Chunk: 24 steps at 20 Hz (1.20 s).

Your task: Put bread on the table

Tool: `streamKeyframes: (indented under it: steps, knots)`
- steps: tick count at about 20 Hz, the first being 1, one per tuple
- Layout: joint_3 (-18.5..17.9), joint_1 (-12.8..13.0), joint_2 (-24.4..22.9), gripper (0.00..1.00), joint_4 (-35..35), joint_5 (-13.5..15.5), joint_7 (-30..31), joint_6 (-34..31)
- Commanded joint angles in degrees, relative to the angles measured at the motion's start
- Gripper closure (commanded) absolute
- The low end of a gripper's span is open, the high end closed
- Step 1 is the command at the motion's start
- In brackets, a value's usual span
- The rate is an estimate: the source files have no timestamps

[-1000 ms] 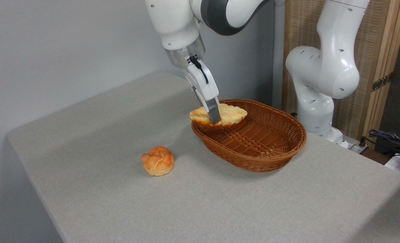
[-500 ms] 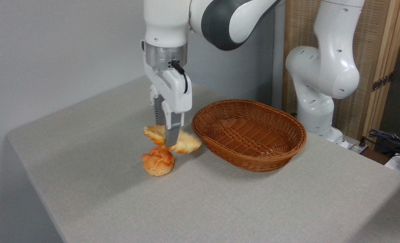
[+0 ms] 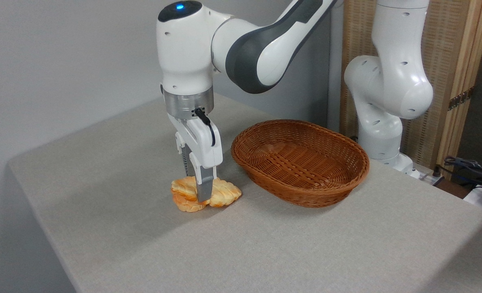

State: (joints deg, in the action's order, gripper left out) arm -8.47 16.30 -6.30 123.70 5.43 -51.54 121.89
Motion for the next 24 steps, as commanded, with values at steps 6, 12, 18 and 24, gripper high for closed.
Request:
streamKeyframes:
  steps: [6, 12, 18, 24]
  knots:
    - [-0.2, 0.2, 0.8, 0.0, -0.9, 0.3, -1.0, 0.2]
    - [-0.4, 0.1, 0.7, 0.0, -3.3, 0.5, -0.5, -0.2]
    - [-0.5, 0.1, 0.1, 0.0, -9.6, 1.1, 0.6, -5.9]
    - [-0.4, 0.1, 0.1, 0.0, -18.0, 1.0, 9.3, -14.8]
